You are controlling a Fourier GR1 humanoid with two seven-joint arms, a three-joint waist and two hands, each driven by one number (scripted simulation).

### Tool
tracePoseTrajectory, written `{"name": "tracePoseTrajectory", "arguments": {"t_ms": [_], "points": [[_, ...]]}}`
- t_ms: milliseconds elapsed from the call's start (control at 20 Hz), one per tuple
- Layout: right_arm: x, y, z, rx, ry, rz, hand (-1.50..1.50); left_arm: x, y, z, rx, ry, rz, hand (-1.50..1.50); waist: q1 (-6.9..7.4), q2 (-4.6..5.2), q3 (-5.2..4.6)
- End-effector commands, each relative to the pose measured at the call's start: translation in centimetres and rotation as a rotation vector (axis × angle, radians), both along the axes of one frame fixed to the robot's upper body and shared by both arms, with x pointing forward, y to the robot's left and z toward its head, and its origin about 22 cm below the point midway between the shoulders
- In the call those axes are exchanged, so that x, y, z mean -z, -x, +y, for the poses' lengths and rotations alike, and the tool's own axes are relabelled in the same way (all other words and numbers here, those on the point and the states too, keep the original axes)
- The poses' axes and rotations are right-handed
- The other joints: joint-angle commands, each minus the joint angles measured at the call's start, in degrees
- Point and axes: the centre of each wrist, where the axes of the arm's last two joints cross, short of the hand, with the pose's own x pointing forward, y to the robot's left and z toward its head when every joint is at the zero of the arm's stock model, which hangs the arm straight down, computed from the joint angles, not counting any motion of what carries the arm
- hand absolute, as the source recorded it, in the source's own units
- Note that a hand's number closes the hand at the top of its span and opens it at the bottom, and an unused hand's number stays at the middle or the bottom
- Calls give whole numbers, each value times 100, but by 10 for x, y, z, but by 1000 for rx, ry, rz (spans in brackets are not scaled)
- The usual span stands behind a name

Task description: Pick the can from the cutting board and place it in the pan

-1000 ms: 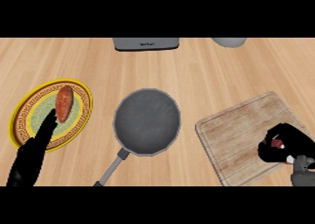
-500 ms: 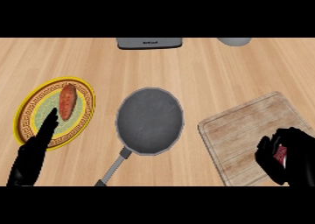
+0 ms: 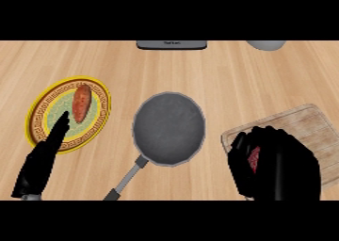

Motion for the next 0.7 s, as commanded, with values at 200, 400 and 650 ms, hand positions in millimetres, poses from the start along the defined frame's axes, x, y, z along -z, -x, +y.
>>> {"name": "tracePoseTrajectory", "arguments": {"t_ms": [200, 400, 650], "points": [[-2, -69, 45, -5, -174, 22, 150, -8, 1, 1, 29, 7, -2, 0, 152, 42, 9], [14, -107, 48, -35, -252, 46, 150, 3, -16, -12, 33, 18, -1, 0, 116, 58, 9], [52, -151, 57, -30, -263, 147, 150, 2, -18, 1, 43, -2, -22, 0, 273, 111, 9]]}}
